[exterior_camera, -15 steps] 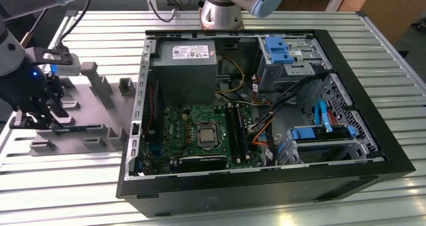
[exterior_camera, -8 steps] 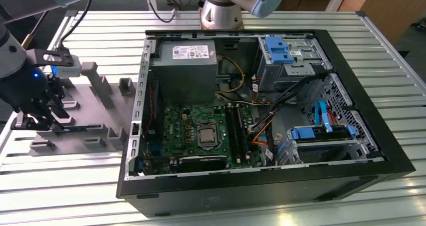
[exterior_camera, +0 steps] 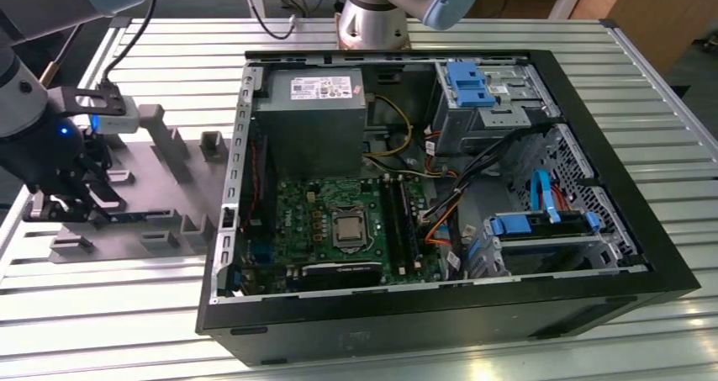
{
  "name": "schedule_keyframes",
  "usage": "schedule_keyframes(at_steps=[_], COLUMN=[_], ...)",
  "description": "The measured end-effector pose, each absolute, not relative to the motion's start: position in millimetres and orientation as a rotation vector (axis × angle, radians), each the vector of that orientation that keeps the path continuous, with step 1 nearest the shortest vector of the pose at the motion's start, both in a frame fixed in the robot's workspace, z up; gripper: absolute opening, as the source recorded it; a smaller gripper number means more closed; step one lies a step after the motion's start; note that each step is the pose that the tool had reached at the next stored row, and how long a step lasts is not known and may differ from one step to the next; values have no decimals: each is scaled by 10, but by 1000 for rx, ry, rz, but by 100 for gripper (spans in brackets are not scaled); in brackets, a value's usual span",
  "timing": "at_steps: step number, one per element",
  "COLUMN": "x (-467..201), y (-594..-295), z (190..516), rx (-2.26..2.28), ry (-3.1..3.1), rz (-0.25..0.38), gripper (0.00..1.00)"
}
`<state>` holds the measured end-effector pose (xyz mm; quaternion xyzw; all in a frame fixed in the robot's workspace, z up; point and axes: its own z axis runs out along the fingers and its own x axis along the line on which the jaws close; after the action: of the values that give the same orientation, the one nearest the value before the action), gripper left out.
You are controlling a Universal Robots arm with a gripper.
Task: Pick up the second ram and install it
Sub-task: 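Pick up the second ram and move it above second insertion slot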
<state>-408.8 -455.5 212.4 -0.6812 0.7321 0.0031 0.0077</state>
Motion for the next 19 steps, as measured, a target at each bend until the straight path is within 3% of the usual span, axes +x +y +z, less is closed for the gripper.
schedule_keyframes(at_steps=[19], x=[-4097], y=[-4559], z=[2043], rx=[-2128], ry=[2287], rz=[6], gripper=[38])
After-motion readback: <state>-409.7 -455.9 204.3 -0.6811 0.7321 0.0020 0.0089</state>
